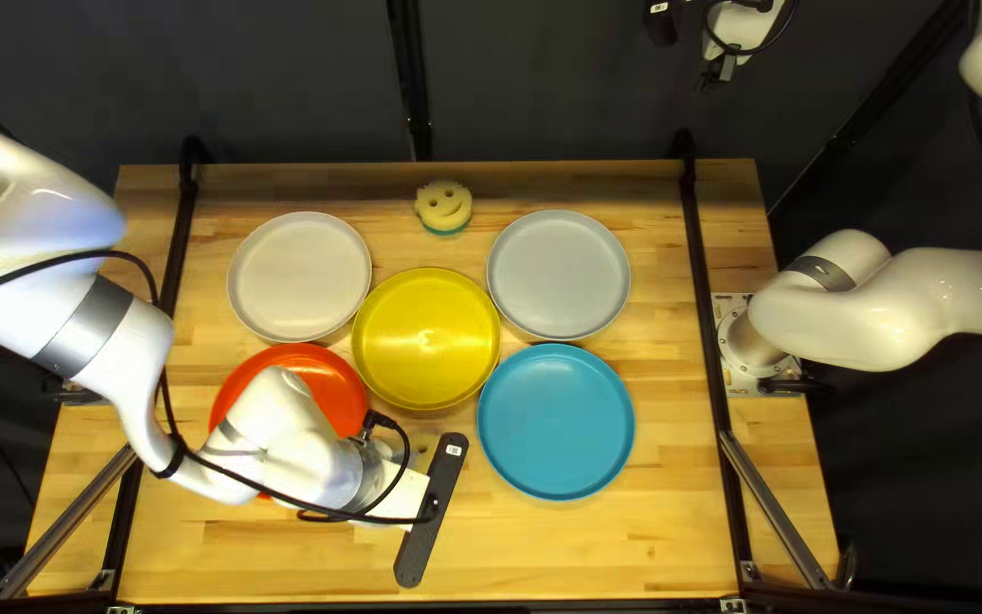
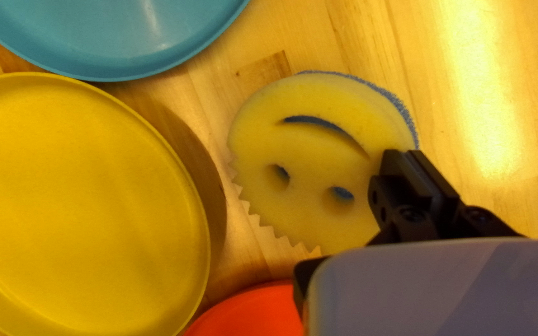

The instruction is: Pick up sponge and scrub the plate

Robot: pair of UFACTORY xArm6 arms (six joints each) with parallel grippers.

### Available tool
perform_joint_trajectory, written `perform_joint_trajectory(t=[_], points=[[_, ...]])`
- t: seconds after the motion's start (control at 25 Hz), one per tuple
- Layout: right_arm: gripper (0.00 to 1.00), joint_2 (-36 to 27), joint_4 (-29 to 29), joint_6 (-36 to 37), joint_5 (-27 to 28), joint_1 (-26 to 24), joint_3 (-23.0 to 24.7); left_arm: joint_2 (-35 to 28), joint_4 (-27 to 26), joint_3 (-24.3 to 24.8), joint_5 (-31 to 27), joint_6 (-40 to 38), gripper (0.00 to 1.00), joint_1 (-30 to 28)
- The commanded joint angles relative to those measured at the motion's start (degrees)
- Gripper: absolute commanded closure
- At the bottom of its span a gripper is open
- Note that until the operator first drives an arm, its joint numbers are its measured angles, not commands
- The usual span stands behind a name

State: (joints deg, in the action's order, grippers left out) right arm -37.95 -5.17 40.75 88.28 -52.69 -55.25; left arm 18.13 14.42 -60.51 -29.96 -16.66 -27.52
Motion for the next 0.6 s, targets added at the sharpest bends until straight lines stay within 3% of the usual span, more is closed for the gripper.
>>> perform_joint_trajectory(t=[0.04,0.28,0.6], points=[[0.0,0.0,0.0,0.0,0.0,0.0,0.0,0.0,-1.4,1.2,1.3,0.8,0.0,0.3],[0.0,0.0,0.0,0.0,0.0,0.0,0.0,-4.3,-3.0,3.3,-1.2,2.4,0.0,1.4],[0.0,0.0,0.0,0.0,0.0,0.0,0.0,-21.4,-13.4,15.0,-7.0,18.2,0.0,12.5]])
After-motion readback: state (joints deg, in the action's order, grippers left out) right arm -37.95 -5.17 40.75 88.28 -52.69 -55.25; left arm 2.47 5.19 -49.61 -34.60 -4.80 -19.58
